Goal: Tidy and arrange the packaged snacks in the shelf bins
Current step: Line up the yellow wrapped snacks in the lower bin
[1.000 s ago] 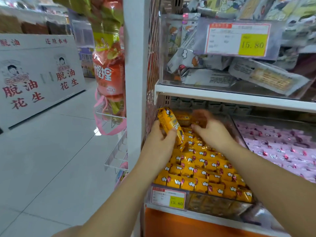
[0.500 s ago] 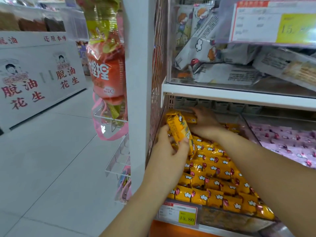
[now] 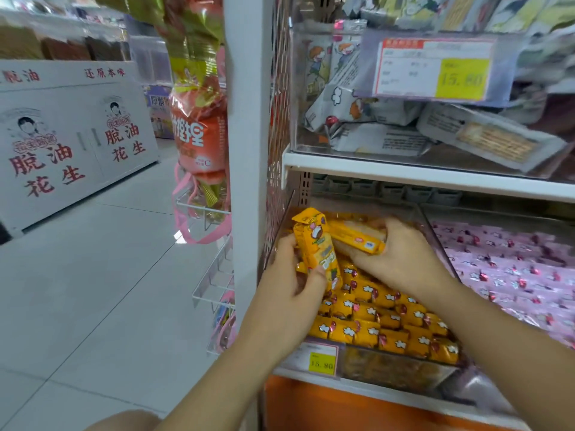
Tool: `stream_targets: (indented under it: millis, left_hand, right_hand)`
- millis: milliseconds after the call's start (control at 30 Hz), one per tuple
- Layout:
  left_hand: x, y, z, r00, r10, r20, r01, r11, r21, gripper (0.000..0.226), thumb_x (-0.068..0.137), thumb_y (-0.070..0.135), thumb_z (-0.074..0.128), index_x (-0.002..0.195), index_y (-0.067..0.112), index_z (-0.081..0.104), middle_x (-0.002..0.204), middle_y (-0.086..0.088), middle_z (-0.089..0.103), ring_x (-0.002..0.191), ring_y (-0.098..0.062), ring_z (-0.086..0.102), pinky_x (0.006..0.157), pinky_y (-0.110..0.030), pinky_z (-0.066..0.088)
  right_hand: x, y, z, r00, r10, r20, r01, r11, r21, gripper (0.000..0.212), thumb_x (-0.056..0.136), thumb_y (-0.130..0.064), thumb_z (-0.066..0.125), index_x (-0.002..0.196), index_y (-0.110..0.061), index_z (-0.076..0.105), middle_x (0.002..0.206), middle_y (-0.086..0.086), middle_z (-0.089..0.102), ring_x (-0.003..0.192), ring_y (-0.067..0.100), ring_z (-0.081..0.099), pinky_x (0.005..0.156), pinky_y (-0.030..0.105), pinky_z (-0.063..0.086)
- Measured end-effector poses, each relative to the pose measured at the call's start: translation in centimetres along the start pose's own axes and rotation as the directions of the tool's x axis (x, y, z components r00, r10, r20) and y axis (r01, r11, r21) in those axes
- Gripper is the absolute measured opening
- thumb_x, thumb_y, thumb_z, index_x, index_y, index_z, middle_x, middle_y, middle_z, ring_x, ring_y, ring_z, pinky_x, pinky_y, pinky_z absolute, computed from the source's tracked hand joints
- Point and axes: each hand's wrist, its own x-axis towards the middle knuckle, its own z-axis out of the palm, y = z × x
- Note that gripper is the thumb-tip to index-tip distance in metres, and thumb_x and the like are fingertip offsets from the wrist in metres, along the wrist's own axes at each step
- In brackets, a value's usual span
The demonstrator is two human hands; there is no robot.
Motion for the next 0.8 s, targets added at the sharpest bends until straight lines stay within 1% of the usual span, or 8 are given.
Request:
stream_targets:
  millis: [167, 267, 400, 467, 533, 633, 733, 800]
  left_hand:
    - [-2.2, 0.6, -0.8, 0.998, 0.054, 0.017, -0.056, 0.993, 0.105, 0.029, 0.085, 0.038, 0.046, 0.113, 0.044, 0.042, 0.101, 0.027, 0.060, 0.088, 0.001, 0.062, 0.075, -0.031, 0.054]
    - [-2.9, 0.4, -1.0, 0.998, 0.067, 0.009, -0.067, 0.984, 0.163, 0.029, 0.085, 0.040, 0.044, 0.114, 0.045, 0.039, 0.098, 0.033, 0.057, 0.087, 0.004, 0.061, 0.071, -0.021, 0.051]
    - [-3.3, 0.2, -0.9, 0.999, 0.050, -0.010, -0.049, 0.989, 0.137, 0.028, 0.089, 0.035, 0.046, 0.112, 0.050, 0.038, 0.106, 0.037, 0.055, 0.094, 0.012, 0.058, 0.069, -0.005, 0.046]
    - [-3.1, 0.1, -0.9, 0.999, 0.045, -0.009, -0.044, 0.991, 0.127, 0.030, 0.094, 0.029, 0.049, 0.111, 0.052, 0.038, 0.106, 0.038, 0.055, 0.094, 0.014, 0.058, 0.069, -0.003, 0.045]
    - [-2.8, -0.1, -0.9, 0.999, 0.041, -0.011, -0.039, 0.992, 0.121, 0.033, 0.095, 0.026, 0.050, 0.110, 0.052, 0.038, 0.104, 0.040, 0.055, 0.095, 0.017, 0.056, 0.068, -0.004, 0.046]
    - [-2.4, -0.3, -0.9, 0.998, 0.054, -0.023, -0.052, 0.995, 0.088, 0.030, 0.092, 0.033, 0.048, 0.113, 0.052, 0.038, 0.107, 0.037, 0.056, 0.096, 0.011, 0.059, 0.071, -0.013, 0.052]
    - [-2.4, -0.6, -1.0, 0.998, 0.062, -0.024, -0.060, 0.997, 0.054, 0.038, 0.086, 0.036, 0.047, 0.114, 0.060, 0.036, 0.111, 0.035, 0.056, 0.097, 0.005, 0.062, 0.078, -0.025, 0.056]
    - [-2.4, -0.8, -1.0, 0.997, 0.071, -0.036, -0.069, 0.996, 0.062, 0.044, 0.086, 0.036, 0.048, 0.111, 0.069, 0.033, 0.110, 0.035, 0.057, 0.098, 0.003, 0.063, 0.080, -0.028, 0.057]
  right_hand:
    - [-4.8, 0.3, -1.0, 0.996, -0.040, 0.083, 0.048, 0.994, -0.096, 0.054, 0.074, -0.061, 0.064, 0.110, -0.028, 0.042, 0.084, -0.007, 0.057, 0.072, 0.013, 0.057, 0.063, 0.030, 0.045]
    - [-5.9, 1.0, -1.0, 0.990, -0.138, -0.001, 0.134, 0.963, -0.232, 0.045, 0.079, -0.057, 0.061, 0.107, -0.024, 0.048, 0.103, -0.004, 0.051, 0.091, 0.017, 0.051, 0.072, 0.029, 0.033]
    - [-6.5, 1.9, -1.0, 0.979, -0.201, -0.038, 0.184, 0.946, -0.266, 0.040, 0.074, -0.052, 0.071, 0.100, -0.023, 0.058, 0.114, -0.003, 0.051, 0.106, 0.017, 0.046, 0.084, 0.031, 0.036]
    - [-6.7, 1.8, -1.3, 0.981, -0.155, -0.121, 0.144, 0.985, -0.090, 0.035, 0.074, -0.048, 0.073, 0.096, -0.024, 0.059, 0.106, -0.003, 0.056, 0.098, 0.016, 0.049, 0.078, 0.030, 0.040]
    - [-6.5, 1.4, -2.1, 0.988, 0.023, -0.154, 0.028, 0.947, 0.321, 0.027, 0.078, -0.040, 0.072, 0.096, -0.024, 0.058, 0.089, -0.002, 0.064, 0.074, 0.013, 0.059, 0.061, 0.025, 0.045]
    - [-5.7, 1.6, -2.8, 0.980, 0.189, -0.059, -0.092, 0.701, 0.707, 0.025, 0.088, -0.029, 0.062, 0.108, -0.014, 0.061, 0.088, 0.003, 0.068, 0.063, 0.009, 0.066, 0.059, 0.021, 0.054]
    - [-5.3, 1.5, -2.7, 0.973, 0.210, 0.093, -0.181, 0.457, 0.871, 0.029, 0.091, -0.029, 0.058, 0.112, -0.009, 0.059, 0.094, 0.008, 0.069, 0.068, 0.015, 0.070, 0.066, 0.023, 0.057]
    - [-5.4, 1.1, -2.6, 0.970, 0.181, 0.160, -0.216, 0.355, 0.909, 0.022, 0.089, -0.024, 0.060, 0.108, -0.012, 0.059, 0.103, 0.010, 0.067, 0.075, 0.017, 0.071, 0.067, 0.023, 0.058]
